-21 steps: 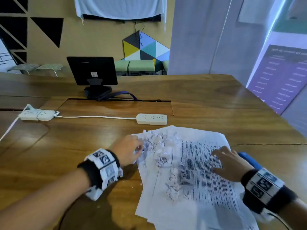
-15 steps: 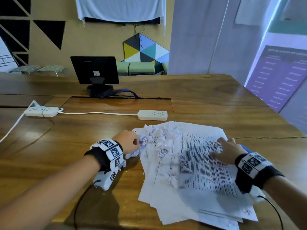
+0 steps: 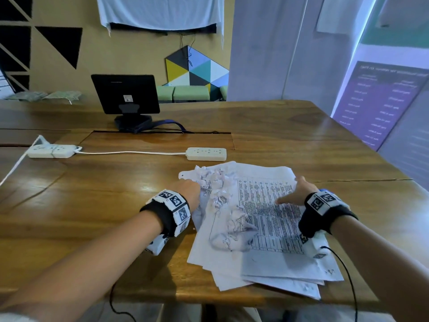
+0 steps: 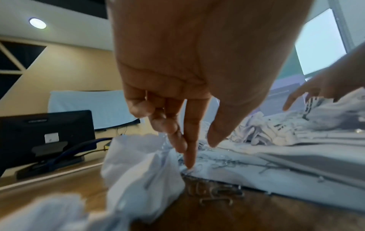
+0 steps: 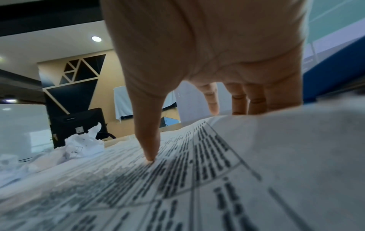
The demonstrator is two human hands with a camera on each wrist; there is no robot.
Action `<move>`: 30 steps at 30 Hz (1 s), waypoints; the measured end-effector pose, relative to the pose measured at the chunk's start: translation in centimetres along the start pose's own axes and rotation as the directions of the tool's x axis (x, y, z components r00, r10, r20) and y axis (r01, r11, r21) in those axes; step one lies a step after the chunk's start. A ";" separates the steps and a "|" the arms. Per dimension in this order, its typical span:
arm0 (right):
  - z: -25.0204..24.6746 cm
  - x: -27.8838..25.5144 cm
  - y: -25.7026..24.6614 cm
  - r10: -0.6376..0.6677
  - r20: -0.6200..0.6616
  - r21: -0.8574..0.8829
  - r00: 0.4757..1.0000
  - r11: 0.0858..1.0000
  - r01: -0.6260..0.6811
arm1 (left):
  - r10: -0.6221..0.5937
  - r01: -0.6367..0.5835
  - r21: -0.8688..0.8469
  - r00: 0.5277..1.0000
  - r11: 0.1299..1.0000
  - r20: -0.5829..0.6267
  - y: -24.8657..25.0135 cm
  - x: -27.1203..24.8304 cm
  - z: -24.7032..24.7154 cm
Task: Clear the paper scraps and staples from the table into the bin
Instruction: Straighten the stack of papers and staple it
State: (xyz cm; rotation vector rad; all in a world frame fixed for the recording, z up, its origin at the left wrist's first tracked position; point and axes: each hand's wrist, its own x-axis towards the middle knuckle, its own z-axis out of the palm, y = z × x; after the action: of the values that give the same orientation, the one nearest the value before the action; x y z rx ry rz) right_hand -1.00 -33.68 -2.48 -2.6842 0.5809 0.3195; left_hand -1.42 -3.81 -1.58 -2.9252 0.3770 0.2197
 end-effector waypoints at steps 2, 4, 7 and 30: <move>0.1 0.0 -0.6 -0.031 0.010 0.002 0.999 1.000 0.031 | -0.030 0.030 -0.001 0.999 1.000 -0.021 0.2 0.4 0.1; 0.2 -0.1 -1.1 -0.053 0.017 -0.004 0.998 0.999 0.053 | -0.051 0.051 -0.075 0.999 0.996 -0.007 0.4 0.9 0.3; 0.5 -0.2 -1.9 -0.070 -0.005 -0.007 0.998 0.998 0.070 | -0.086 0.090 -0.188 0.996 0.978 0.026 1.0 1.5 0.5; 1.4 -0.3 -5.7 0.046 -0.011 0.114 0.999 0.992 -0.045 | -0.316 0.298 -0.711 0.942 0.637 0.111 3.1 3.9 2.0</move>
State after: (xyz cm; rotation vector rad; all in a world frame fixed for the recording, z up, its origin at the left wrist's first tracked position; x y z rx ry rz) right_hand 1.06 -28.19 -1.86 -2.5690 0.6455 0.2724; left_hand 1.22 -7.28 -4.67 -3.7026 -0.3124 0.3482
